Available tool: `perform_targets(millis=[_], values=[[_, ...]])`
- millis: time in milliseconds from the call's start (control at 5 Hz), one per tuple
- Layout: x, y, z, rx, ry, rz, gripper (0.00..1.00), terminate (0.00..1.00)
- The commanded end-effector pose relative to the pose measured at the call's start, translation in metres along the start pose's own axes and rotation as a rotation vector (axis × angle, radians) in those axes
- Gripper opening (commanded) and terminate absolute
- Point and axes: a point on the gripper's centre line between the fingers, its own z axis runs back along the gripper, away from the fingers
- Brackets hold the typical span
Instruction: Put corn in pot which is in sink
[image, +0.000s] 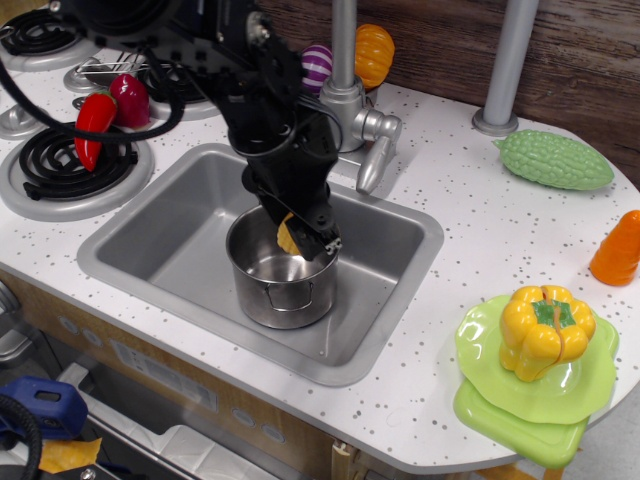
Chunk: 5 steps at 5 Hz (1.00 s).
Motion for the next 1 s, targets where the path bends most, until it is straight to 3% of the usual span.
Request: perform_targets(millis=[0,200,400,600,800], values=[[-0.0094,0.0235,-0.0067,0.067,-0.046,-0.083,0.00,0.00],[-0.0136,0.0273,-0.0098,0.095,-0.053,-0.123,0.00,0.00],[-0.0136,0.0273,-0.0098,0.095,-0.053,-0.123,1.00,0.00],[-0.0136,0.0273,-0.0098,0.095,-0.053,-0.123,1.00,0.00],[-0.0136,0.0273,-0.0098,0.095,-0.053,-0.123,1.00,1.00]])
